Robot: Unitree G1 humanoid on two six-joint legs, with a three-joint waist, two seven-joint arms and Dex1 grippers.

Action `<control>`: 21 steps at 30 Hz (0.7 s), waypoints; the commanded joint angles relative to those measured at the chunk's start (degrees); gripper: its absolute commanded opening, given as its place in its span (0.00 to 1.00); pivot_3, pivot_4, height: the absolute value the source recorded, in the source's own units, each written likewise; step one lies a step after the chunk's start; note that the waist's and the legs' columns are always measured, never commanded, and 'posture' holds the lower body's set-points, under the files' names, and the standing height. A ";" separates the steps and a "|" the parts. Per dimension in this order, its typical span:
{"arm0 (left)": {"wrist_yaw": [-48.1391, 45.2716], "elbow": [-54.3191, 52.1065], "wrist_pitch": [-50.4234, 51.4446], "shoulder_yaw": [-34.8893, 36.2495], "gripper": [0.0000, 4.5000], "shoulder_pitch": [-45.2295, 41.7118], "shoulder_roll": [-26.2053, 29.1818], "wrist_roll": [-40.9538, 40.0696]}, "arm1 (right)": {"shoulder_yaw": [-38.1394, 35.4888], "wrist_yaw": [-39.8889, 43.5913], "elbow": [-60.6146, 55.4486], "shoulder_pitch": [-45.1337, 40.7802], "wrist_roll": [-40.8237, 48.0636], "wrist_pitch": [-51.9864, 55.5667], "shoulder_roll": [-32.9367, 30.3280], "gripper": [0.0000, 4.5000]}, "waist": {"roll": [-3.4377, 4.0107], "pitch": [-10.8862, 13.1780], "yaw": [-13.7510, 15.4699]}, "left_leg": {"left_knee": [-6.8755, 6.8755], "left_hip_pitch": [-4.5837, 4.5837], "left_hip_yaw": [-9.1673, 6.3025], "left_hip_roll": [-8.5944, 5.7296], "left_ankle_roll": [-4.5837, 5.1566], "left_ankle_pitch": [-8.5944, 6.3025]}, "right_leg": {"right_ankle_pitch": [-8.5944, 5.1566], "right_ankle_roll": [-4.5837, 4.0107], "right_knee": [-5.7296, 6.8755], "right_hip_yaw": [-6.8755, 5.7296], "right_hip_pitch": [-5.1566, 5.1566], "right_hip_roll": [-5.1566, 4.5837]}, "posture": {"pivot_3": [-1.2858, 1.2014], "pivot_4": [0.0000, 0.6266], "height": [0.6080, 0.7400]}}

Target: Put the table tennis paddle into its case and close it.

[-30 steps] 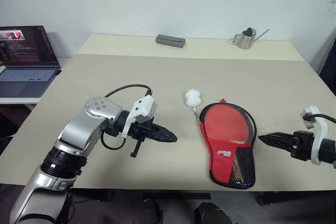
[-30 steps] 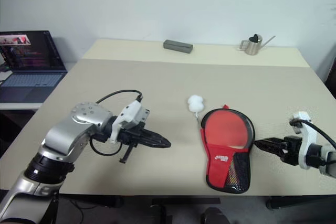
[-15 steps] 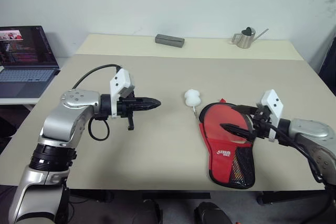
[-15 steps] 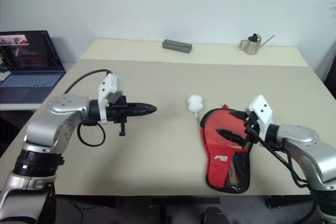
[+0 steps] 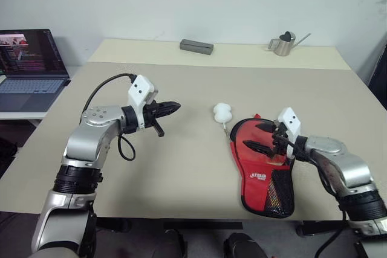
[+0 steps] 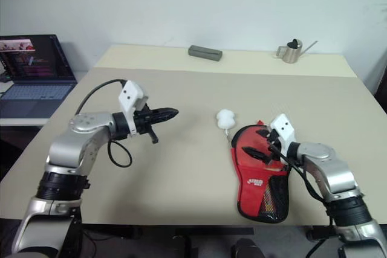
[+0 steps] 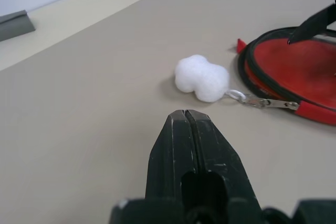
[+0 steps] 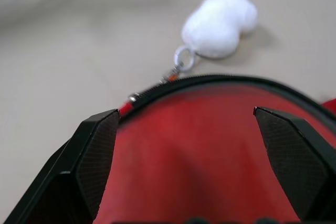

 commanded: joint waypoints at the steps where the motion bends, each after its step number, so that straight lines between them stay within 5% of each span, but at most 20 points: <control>1: 0.71 -0.05 -0.30 0.16 0.00 -2.35 -0.64 0.63 | 0.47 0.70 0.86 -0.43 -1.82 -3.11 1.36 0.99 | 0.00 0.00 0.00 | 0.00 0.00 0.00 0.01 0.00 0.00 | 0.00 0.00 0.00 0.02 0.00 0.00 | 0.52 0.24 1.00; 10: 2.84 8.30 4.60 -2.51 0.00 -10.32 -8.07 1.48 | 1.76 0.59 1.88 1.17 -4.94 -5.19 4.21 0.99 | 0.00 0.00 0.43 | 0.07 0.02 0.02 -0.02 -0.01 0.01 | 0.02 0.03 0.02 -0.06 0.09 0.01 | 0.52 0.24 1.00; 21: 7.15 23.89 0.27 -3.60 0.79 -17.18 -15.83 6.36 | 2.17 -0.46 0.72 1.86 -5.81 -4.47 6.06 1.00 | 0.01 -0.01 0.29 | 0.07 0.15 0.02 -0.02 -0.01 0.01 | 0.03 0.03 0.01 -0.06 0.23 0.04 | 0.52 0.24 1.00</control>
